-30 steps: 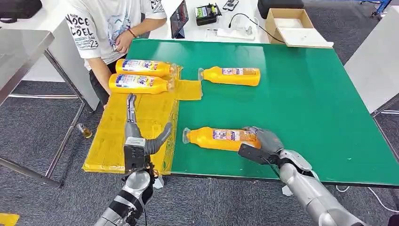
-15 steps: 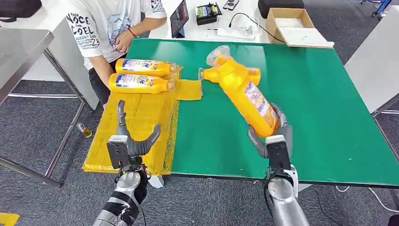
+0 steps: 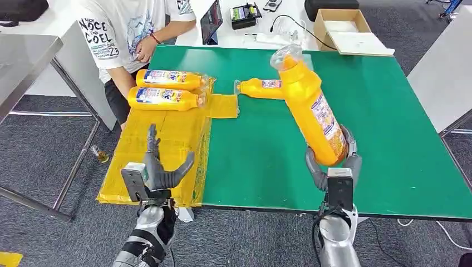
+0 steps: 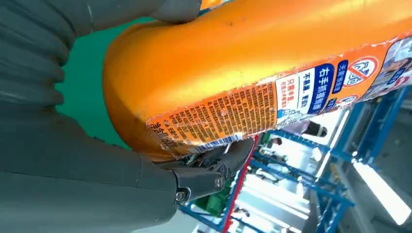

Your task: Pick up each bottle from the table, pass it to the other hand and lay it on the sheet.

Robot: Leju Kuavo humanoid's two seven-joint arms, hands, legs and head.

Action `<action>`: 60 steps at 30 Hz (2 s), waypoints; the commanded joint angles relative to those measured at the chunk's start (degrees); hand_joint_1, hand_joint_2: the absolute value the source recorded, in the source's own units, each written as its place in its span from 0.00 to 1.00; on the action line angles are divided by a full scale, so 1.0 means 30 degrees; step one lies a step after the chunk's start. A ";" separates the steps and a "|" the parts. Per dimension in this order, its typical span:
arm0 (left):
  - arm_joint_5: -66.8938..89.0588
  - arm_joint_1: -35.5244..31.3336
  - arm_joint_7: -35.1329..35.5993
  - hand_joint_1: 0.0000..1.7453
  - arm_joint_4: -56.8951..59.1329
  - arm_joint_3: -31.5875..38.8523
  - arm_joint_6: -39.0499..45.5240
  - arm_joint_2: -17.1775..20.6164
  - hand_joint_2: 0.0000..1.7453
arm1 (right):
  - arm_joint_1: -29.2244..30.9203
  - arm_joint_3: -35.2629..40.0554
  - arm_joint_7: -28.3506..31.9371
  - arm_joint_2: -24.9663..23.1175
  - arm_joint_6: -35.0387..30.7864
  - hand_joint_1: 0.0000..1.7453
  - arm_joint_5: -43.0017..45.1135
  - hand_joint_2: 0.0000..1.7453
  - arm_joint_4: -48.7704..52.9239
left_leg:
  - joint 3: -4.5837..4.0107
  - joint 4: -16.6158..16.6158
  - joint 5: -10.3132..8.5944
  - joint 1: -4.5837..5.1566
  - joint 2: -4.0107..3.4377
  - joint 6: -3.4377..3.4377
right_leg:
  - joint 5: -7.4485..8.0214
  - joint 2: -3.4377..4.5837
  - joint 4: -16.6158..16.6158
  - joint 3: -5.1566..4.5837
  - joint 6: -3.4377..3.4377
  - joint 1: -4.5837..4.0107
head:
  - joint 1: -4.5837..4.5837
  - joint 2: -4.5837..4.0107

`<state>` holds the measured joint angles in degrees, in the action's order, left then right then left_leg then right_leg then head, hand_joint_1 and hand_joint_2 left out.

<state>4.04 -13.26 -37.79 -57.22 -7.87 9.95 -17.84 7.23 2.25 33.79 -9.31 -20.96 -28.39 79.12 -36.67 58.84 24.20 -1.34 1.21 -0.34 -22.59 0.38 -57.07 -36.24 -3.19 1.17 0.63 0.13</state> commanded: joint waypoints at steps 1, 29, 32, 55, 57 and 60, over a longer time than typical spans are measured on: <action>-0.3140 -0.1506 0.2195 0.00 0.3508 0.0374 -0.8543 0.0334 1.00 | -0.0002 0.0612 0.1368 -0.0569 0.1067 1.00 -0.0697 1.00 -0.1994 | 0.0118 -0.0039 0.0023 0.0000 -0.0040 0.0027 | -0.0016 0.0001 0.0041 0.0114 0.0042 -0.0016 | 0.0000 0.0000; -0.8172 -0.3117 0.3635 0.00 0.5811 -0.3457 -1.5465 0.0559 1.00 | 0.1499 0.9037 0.2070 -0.1660 -0.1212 1.00 0.1292 1.00 -1.0221 | 0.0056 -0.0026 0.0008 -0.0026 -0.0039 0.0013 | -0.0009 0.0022 0.0017 0.0048 0.0033 -0.0043 | 0.0000 0.0000; -0.8172 -0.3117 0.3635 0.00 0.5811 -0.3457 -1.5465 0.0559 1.00 | 0.1499 0.9037 0.2070 -0.1660 -0.1212 1.00 0.1292 1.00 -1.0221 | 0.0109 -0.0034 0.0027 -0.0025 -0.0056 0.0025 | -0.0023 0.0024 0.0027 0.0100 0.0045 -0.0047 | 0.0000 0.0000; -0.8497 -0.3092 0.3252 0.00 0.5361 -0.4790 -1.4837 0.0748 1.00 | 0.2536 0.8837 0.2070 -0.2654 -0.2044 1.00 -0.0001 1.00 -1.4025 | 0.0083 -0.0022 0.0021 -0.0030 -0.0057 0.0018 | -0.0017 0.0027 0.0016 0.0071 0.0044 -0.0050 | 0.0000 0.0000; -0.8198 -0.3158 0.3080 0.17 0.5617 -0.5110 -1.4737 0.0704 1.00 | 0.2704 0.8893 0.2070 -0.2792 -0.2198 1.00 -0.0154 1.00 -1.4239 | 0.0111 -0.0027 0.0025 -0.0032 -0.0042 0.0025 | -0.0028 0.0004 0.0022 0.0106 0.0053 -0.0057 | 0.0000 0.0000; -0.7908 -0.3317 0.3013 1.00 0.6155 -0.5652 -1.4759 0.0666 1.00 | 0.2905 0.8883 0.2070 -0.2897 -0.2295 1.00 -0.0353 1.00 -1.4374 | 0.0099 -0.0024 0.0022 -0.0034 -0.0029 0.0023 | -0.0028 -0.0005 0.0020 0.0091 0.0047 -0.0058 | 0.0000 0.0000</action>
<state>-21.40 -19.50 -28.61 -44.20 -18.01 -34.19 -16.68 12.72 27.08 40.22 -17.00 -27.49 -28.00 44.13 -36.65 58.83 24.19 -1.45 1.18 -0.37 -22.60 0.43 -57.08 -36.26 -3.15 1.04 0.63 0.13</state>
